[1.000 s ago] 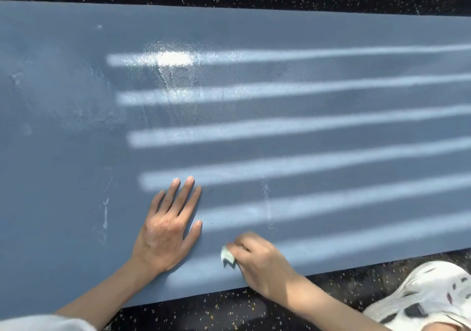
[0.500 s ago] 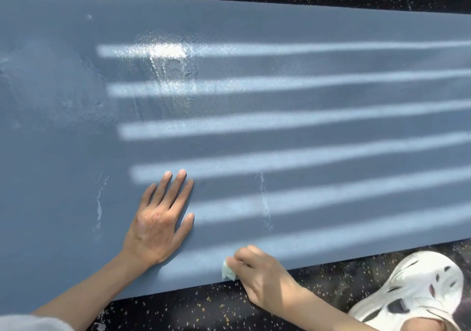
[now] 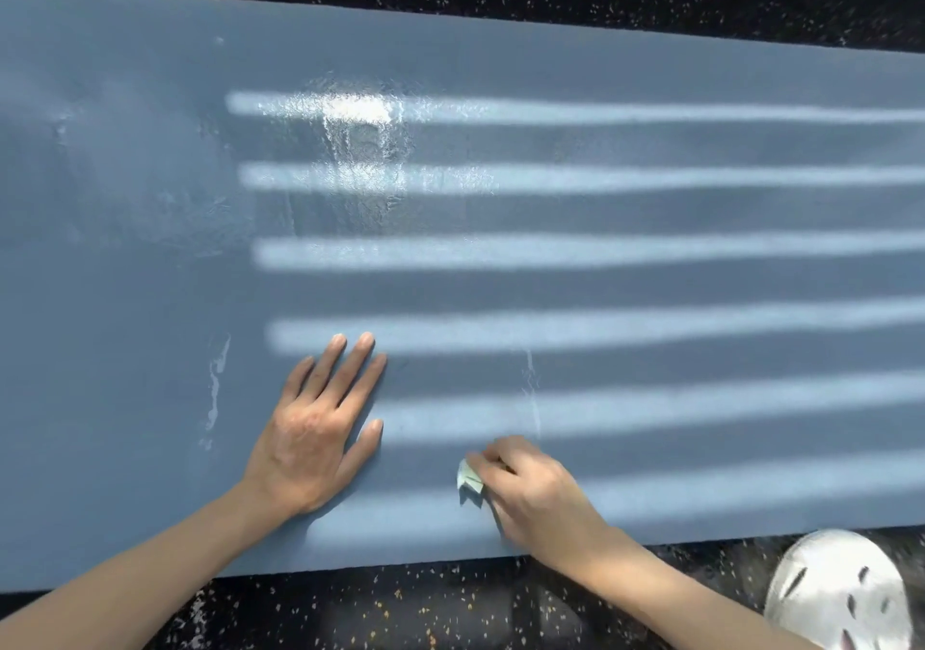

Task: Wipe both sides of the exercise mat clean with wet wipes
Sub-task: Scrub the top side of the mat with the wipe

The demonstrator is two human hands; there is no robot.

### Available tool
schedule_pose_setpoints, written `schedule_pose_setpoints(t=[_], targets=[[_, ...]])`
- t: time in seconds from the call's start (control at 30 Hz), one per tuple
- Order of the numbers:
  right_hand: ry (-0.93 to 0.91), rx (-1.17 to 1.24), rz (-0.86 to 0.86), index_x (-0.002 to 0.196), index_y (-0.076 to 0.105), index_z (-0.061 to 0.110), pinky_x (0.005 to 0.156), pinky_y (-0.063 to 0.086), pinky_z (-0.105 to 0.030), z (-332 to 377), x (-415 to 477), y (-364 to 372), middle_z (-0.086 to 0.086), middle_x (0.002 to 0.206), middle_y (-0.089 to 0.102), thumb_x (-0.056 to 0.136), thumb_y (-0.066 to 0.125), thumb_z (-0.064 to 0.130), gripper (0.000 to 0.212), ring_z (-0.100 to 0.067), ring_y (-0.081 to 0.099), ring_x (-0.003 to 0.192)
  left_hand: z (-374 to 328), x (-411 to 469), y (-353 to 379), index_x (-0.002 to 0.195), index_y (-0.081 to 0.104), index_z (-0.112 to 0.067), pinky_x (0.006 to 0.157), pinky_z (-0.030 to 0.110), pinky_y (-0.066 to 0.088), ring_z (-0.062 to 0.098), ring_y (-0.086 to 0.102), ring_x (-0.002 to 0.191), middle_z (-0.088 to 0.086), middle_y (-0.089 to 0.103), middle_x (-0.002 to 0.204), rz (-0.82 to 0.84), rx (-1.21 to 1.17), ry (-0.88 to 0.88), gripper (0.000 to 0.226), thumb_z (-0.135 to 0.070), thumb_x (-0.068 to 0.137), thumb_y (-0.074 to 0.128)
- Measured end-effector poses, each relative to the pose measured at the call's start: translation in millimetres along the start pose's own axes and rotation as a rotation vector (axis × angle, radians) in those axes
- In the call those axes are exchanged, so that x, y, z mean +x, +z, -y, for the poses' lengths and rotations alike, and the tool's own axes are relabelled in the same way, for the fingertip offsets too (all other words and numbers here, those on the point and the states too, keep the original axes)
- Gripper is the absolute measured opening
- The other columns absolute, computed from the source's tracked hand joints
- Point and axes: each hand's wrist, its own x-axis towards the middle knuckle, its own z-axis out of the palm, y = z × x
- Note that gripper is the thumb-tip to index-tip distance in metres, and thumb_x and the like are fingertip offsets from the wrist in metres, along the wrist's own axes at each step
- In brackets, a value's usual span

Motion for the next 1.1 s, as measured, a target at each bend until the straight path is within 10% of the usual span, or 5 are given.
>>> schedule_pose_setpoints(t=[0.47, 0.63, 0.8, 0.93, 1.1], targets=[[-0.351, 0.028, 0.309, 0.085, 0.040, 0.022, 0.048, 0.042, -0.034, -19.4, -26.2, -7.0, 0.003, 0.081, 0.032, 0.087, 0.052, 0.012, 0.015, -0.017, 0.034, 0.066, -40.2, 29.4, -15.8, 0.134, 0.048, -0.004, 0.105, 0.045, 0.031, 0.042, 0.047, 0.126, 0.019, 0.050, 0.137, 0.028, 0.037, 0.031, 0.054, -0.035, 0.091, 0.040], [-0.284, -0.012, -0.035, 0.084, 0.059, 0.006, 0.053, 0.030, -0.031, -45.0, 28.2, -21.7, -0.005, 0.076, 0.043, 0.084, 0.047, 0.010, 0.013, -0.021, 0.036, 0.065, -69.4, 75.8, 5.5, 0.138, 0.048, -0.002, 0.110, 0.047, 0.031, 0.037, 0.039, 0.131, 0.016, 0.046, 0.145, -0.253, -0.129, -0.287, 0.050, -0.025, 0.095, 0.040], [-0.537, -0.060, 0.296, 0.087, 0.044, 0.015, 0.051, 0.042, -0.037, -37.6, -22.8, -6.0, 0.000, 0.079, 0.037, 0.090, 0.046, 0.011, 0.006, -0.019, 0.037, 0.066, -77.2, 74.2, 20.6, 0.140, 0.046, 0.002, 0.110, 0.048, 0.030, 0.040, 0.039, 0.135, 0.019, 0.044, 0.148, -0.326, -0.121, -0.402, 0.051, -0.021, 0.096, 0.040], [-0.382, -0.081, -0.025, 0.080, 0.052, 0.007, 0.044, 0.037, -0.039, -48.5, 33.1, -25.2, -0.007, 0.072, 0.040, 0.083, 0.059, 0.004, 0.009, -0.027, 0.038, 0.061, -78.8, 76.6, 17.7, 0.139, 0.047, 0.002, 0.111, 0.047, 0.027, 0.040, 0.038, 0.135, 0.019, 0.044, 0.148, -0.325, -0.138, -0.432, 0.052, -0.022, 0.094, 0.039], [-0.549, -0.192, 0.248, 0.086, 0.050, 0.016, 0.048, 0.038, -0.029, -44.8, -17.7, -18.5, 0.002, 0.077, 0.040, 0.077, 0.065, 0.014, 0.017, -0.016, 0.038, 0.065, -79.0, 76.8, 14.8, 0.138, 0.048, 0.002, 0.111, 0.047, 0.027, 0.041, 0.038, 0.133, 0.018, 0.045, 0.146, -0.341, -0.168, -0.428, 0.052, -0.024, 0.093, 0.039]])
